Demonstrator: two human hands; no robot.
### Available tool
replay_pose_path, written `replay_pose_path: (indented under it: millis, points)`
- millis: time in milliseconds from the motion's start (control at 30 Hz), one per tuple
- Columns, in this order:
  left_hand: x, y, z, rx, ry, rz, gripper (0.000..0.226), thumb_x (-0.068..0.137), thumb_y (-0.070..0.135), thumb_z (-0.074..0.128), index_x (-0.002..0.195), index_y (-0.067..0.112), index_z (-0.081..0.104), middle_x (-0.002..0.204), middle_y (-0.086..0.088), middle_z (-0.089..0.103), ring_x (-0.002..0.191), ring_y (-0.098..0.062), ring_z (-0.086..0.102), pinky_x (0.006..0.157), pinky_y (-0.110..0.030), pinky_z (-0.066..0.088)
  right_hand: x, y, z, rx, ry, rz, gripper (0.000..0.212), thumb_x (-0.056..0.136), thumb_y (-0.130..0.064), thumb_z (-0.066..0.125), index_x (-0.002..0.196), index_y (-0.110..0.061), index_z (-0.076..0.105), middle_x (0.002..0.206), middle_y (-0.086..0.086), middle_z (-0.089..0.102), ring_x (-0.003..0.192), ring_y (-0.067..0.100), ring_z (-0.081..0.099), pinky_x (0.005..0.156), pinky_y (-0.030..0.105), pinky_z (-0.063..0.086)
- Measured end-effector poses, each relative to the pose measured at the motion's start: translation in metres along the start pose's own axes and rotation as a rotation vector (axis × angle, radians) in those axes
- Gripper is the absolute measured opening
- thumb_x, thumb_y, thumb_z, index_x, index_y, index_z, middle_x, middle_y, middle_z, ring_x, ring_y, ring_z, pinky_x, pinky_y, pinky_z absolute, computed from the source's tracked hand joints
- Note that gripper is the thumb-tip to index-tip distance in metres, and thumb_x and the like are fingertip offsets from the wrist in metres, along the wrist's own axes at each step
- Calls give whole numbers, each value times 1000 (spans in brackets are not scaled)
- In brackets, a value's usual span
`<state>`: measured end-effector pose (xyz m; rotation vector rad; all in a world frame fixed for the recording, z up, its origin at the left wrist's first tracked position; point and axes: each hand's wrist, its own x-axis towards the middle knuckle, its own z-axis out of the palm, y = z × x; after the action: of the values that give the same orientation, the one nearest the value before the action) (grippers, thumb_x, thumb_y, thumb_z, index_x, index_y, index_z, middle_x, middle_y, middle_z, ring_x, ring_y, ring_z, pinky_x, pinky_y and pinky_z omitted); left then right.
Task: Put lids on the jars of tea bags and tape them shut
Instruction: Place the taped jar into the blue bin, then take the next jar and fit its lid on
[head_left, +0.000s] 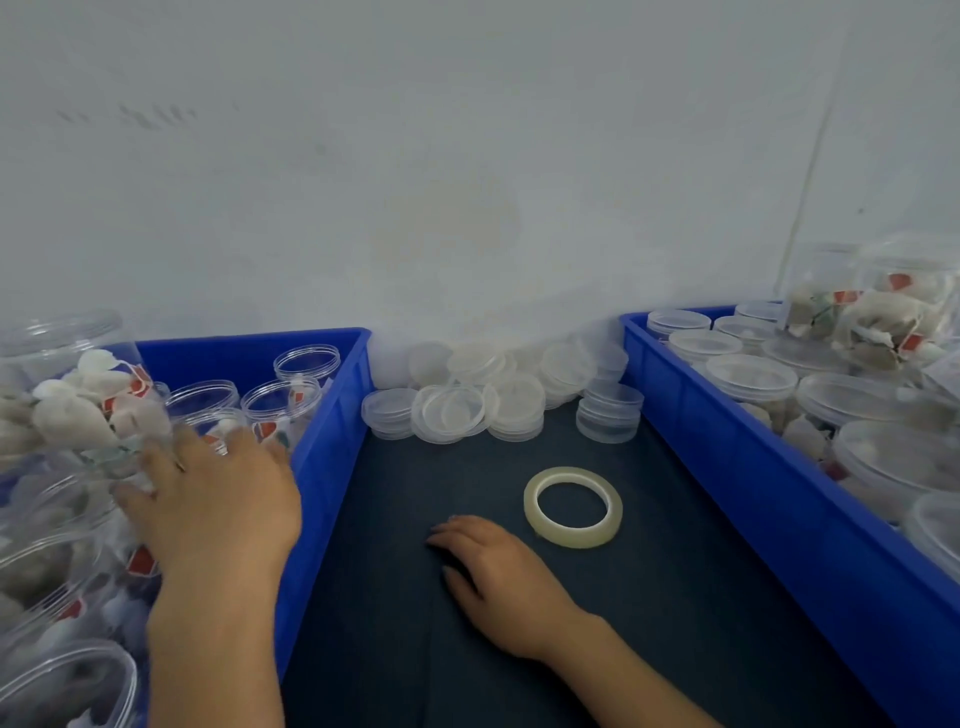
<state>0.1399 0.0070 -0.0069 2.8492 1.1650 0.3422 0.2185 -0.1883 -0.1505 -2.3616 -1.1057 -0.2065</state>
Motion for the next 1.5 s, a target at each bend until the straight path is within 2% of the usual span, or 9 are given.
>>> replay_pose_path:
  millis: [200,333,433,533,733,1000,1267,1367,1500]
  points:
    - [37,30,-5,-5,-118,33,62,103,29,40,159,16,17,167,-16,4,151,-46,2,115,-71,12,1,0,-1,19,-29,5,42,104,-22,47,145,-18,52,153,-6,46,147,10,32,120,18,16]
    - [45,35,23,-48,-185,28,72,107,44,32,160,5,3,168,-15,0,152,-43,2,117,-67,20,-2,0,-2,16,-28,13,41,104,-23,47,145,-19,52,153,-8,46,147,9,31,117,12,12]
    - [43,30,32,-80,-78,29,73,105,49,35,158,4,12,162,-21,11,147,-42,17,112,-60,34,-3,-1,-2,23,-25,12,41,104,-23,48,145,-20,52,152,-8,47,146,8,31,116,11,13]
    - [40,29,28,-115,-86,-20,68,104,53,33,157,13,16,159,-25,7,146,-43,16,111,-59,32,-2,0,-3,34,-26,14,41,103,-22,48,144,-19,53,152,-7,47,146,9,32,117,14,15]
    - [35,27,22,-120,-30,-61,65,105,48,37,150,3,23,148,-30,39,138,-44,34,105,-55,37,-2,-4,-6,51,-29,8,43,102,-19,50,145,-17,51,150,-5,48,144,11,35,119,17,21]
    - [20,25,24,-141,14,-24,59,106,43,31,145,-2,30,147,-27,41,138,-41,36,105,-53,35,71,-72,-34,198,232,-117,51,100,-3,49,151,-6,40,157,7,40,145,19,34,119,25,26]
    - [12,16,18,-139,11,11,46,101,19,48,144,5,44,147,-20,44,137,-35,37,107,-48,40,135,-100,-49,-60,-142,-352,69,93,-1,64,155,-10,34,163,10,30,150,25,27,121,34,22]
    - [7,19,10,-137,113,-8,40,99,14,52,136,0,52,142,-24,47,133,-37,38,107,-49,40,135,-100,-46,95,-183,-277,80,91,-7,70,158,-13,26,161,9,33,146,25,35,117,39,33]
    - [1,26,-9,-297,486,126,30,99,9,51,121,-8,63,127,-31,57,125,-43,42,107,-51,32,122,-91,-44,273,22,-261,105,83,-15,79,160,-22,8,163,4,30,142,21,38,108,41,43]
